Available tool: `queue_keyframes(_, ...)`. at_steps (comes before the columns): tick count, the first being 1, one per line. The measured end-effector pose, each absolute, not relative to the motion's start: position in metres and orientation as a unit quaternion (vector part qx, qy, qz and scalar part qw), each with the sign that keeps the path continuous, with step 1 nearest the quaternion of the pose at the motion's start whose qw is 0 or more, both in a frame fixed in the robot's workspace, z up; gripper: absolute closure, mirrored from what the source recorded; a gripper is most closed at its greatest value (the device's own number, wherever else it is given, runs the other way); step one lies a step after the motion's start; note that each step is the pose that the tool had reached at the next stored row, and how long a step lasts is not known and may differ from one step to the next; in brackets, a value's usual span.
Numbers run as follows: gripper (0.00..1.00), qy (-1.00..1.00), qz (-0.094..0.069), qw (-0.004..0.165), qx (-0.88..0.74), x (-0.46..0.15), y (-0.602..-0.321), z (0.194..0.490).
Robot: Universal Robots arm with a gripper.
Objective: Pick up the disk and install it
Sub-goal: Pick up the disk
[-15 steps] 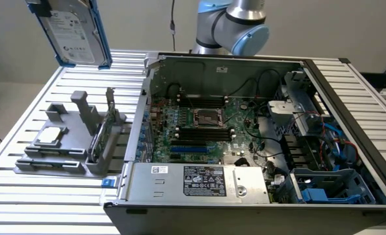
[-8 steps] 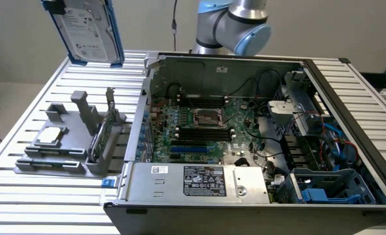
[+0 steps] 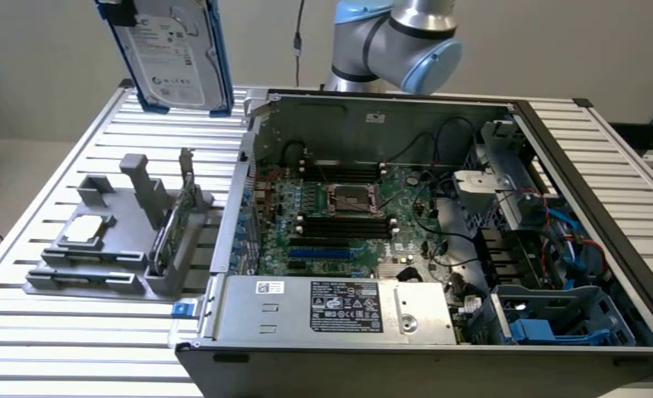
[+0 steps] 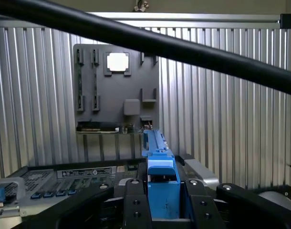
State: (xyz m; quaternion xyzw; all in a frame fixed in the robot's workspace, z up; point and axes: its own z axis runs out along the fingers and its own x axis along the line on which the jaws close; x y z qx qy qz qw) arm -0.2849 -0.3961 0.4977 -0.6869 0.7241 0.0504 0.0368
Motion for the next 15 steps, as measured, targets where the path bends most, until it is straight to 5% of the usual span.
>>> queue_keyframes(15, 0.67, 0.724, 0.05, 0.037, -0.687, -0.244, -0.44, 0.498)
